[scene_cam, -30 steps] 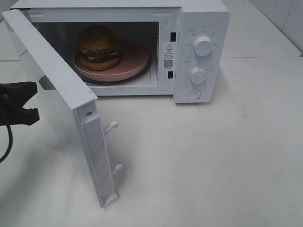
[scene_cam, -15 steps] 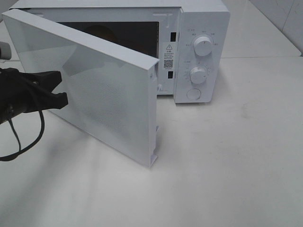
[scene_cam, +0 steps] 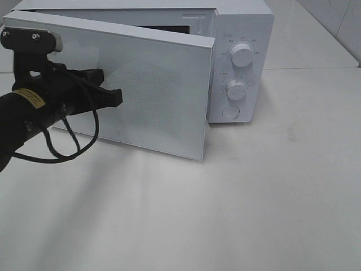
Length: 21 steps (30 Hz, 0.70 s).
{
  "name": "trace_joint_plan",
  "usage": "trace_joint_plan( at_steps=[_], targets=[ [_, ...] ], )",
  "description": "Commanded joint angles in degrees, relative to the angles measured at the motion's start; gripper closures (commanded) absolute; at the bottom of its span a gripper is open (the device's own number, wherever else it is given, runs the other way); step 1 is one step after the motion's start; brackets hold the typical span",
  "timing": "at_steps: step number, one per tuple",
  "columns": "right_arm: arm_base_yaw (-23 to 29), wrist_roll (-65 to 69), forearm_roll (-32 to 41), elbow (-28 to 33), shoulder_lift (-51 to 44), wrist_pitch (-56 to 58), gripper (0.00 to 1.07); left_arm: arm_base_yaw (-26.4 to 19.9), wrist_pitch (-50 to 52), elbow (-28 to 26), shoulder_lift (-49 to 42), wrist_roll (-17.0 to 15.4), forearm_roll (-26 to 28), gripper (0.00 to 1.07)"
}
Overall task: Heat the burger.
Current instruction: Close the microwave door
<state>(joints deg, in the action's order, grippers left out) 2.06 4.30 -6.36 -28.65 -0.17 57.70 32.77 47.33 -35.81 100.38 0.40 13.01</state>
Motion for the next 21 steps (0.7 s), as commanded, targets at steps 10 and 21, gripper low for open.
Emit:
trace_joint_plan(
  at_steps=[10,21],
  targets=[
    [-0.3,-0.6,-0.2,0.1,-1.7,-0.6,0.31,2.2,-4.8,-12.1,6.2,0.9,3.6,1.07],
    [-0.3,-0.6,-0.2,0.1,-1.7,-0.6,0.31,2.2,-7.0,-19.5,9.9,7.7,11.2,1.07]
  ],
)
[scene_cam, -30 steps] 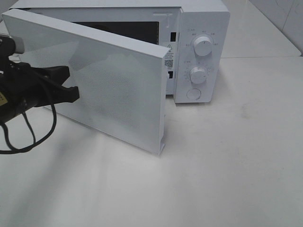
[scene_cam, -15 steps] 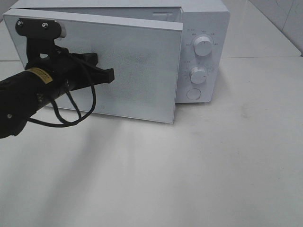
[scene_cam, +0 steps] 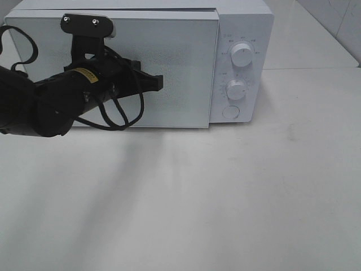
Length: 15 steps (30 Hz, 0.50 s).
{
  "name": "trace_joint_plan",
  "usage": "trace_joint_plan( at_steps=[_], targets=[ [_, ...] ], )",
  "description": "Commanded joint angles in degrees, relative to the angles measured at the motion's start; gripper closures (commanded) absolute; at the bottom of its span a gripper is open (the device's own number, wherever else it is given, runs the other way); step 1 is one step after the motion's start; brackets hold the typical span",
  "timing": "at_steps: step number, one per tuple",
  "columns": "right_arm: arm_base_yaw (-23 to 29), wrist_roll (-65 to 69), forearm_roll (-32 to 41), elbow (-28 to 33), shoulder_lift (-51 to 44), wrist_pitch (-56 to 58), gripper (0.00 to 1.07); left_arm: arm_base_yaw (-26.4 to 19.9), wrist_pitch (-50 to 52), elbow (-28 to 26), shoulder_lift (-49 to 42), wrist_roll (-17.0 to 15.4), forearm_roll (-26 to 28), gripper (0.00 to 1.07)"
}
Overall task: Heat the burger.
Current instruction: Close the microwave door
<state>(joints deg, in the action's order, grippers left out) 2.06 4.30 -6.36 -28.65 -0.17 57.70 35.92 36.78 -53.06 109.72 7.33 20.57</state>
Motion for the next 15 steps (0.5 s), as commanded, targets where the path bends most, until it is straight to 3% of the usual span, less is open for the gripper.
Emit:
trace_joint_plan(
  at_steps=[1,7,15],
  targets=[
    [-0.3,-0.6,-0.2,0.1,-1.7,-0.6,0.31,-0.9,3.6,-2.2,0.5,0.7,3.6,1.07],
    [-0.3,0.3,-0.5,0.1,-1.7,-0.6,0.31,-0.9,2.7,-6.4,3.0,0.7,4.6,1.07],
    [-0.3,0.2,-0.5,0.1,-1.7,-0.6,0.31,-0.9,4.2,-6.5,3.1,0.7,5.4,1.07]
  ],
)
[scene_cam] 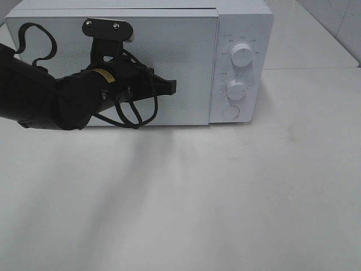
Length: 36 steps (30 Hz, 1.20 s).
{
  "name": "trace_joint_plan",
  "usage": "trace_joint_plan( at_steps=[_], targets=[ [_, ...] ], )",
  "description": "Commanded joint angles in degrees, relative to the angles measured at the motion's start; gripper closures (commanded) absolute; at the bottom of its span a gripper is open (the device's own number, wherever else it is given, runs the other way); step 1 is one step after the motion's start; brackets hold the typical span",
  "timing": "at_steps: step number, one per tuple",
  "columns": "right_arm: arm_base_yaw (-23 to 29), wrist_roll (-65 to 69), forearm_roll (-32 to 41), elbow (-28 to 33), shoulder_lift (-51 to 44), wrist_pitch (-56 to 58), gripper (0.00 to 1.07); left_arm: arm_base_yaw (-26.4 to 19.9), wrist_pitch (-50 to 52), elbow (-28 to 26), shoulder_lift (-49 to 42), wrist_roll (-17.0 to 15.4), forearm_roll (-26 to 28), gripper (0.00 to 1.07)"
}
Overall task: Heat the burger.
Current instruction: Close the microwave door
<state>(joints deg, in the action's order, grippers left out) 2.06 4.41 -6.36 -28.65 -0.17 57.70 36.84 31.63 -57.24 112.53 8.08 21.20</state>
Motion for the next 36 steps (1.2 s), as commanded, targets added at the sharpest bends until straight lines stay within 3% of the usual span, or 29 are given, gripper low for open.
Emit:
trace_joint_plan(
  at_steps=[1,12,19,32,33,34,35,36],
  targets=[
    [-0.3,0.1,-0.5,0.1,-1.7,-0.6,0.31,-1.8,10.2,-2.3,0.5,0.0,5.2,1.07],
    [-0.3,0.1,-0.5,0.1,-1.7,-0.6,0.31,-1.8,9.2,-5.6,3.4,0.0,5.4,1.07],
    [-0.3,0.1,-0.5,0.1,-1.7,-0.6,0.31,-0.8,-0.6,-5.2,1.7,0.0,4.3,1.07],
    [-0.3,0.1,-0.5,0.1,-1.7,-0.6,0.31,3.7,-5.3,8.3,-7.9,-0.1,3.3,1.03],
    [-0.3,0.1,-0.5,0.1,-1.7,-0.6,0.31,3.9,-9.5,9.3,-9.2,-0.1,3.2,0.90],
    [-0.3,0.1,-0.5,0.1,-1.7,-0.6,0.31,3.9,-9.5,9.3,-9.2,-0.1,3.2,0.90],
    [-0.3,0.1,-0.5,0.1,-1.7,-0.6,0.31,3.9,-11.9,9.7,-9.8,-0.1,3.2,0.77],
    [-0.3,0.1,-0.5,0.1,-1.7,-0.6,0.31,3.9,-16.3,10.1,-10.9,-0.1,3.2,0.44]
  ],
)
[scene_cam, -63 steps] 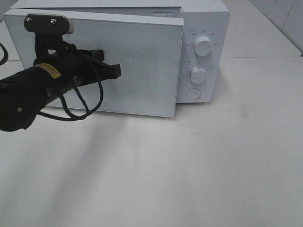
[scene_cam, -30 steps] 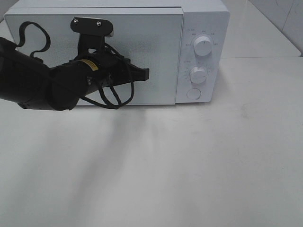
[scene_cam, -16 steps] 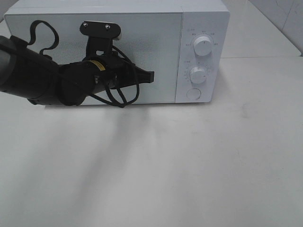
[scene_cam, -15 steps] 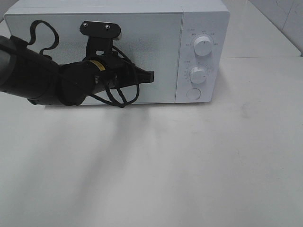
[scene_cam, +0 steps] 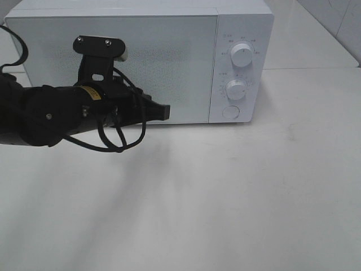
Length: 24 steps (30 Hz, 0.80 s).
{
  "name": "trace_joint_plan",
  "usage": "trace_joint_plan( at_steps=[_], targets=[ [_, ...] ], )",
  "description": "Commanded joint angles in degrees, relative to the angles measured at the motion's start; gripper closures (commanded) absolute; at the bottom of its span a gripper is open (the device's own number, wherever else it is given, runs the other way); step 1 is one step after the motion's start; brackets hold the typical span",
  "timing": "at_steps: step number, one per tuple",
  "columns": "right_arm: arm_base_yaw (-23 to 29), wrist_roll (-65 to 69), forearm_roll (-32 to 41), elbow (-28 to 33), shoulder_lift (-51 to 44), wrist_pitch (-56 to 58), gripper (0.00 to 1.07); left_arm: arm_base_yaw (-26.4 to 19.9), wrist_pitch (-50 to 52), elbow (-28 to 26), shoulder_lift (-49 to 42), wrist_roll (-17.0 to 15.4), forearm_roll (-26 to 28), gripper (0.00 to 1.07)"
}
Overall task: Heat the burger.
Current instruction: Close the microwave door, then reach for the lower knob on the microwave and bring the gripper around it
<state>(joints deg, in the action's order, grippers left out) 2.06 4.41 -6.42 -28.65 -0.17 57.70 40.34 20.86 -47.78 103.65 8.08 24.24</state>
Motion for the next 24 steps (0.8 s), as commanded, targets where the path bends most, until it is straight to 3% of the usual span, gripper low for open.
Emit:
trace_joint_plan(
  at_steps=[1,2,9,15,16,24],
  targets=[
    [-0.3,0.1,-0.4,0.1,-1.7,-0.6,0.31,0.4,-5.5,0.7,-2.1,-0.1,0.1,0.44],
    [-0.3,0.1,-0.4,0.1,-1.7,-0.6,0.31,0.4,-9.3,0.9,-3.0,-0.1,0.1,0.06],
    [-0.3,0.1,-0.4,0.1,-1.7,-0.6,0.31,0.2,-21.8,0.9,-6.6,0.0,-1.0,0.07],
    [-0.3,0.1,-0.4,0.1,-1.7,-0.6,0.31,0.2,-36.7,0.9,-11.2,0.0,-5.4,0.07],
    [-0.3,0.1,-0.4,0.1,-1.7,-0.6,0.31,0.2,-42.9,0.9,-13.1,-0.1,-7.3,0.07],
    [-0.3,0.1,-0.4,0.1,-1.7,-0.6,0.31,0.2,-57.7,0.9,-19.3,-1.5,-10.6,0.07]
  ],
)
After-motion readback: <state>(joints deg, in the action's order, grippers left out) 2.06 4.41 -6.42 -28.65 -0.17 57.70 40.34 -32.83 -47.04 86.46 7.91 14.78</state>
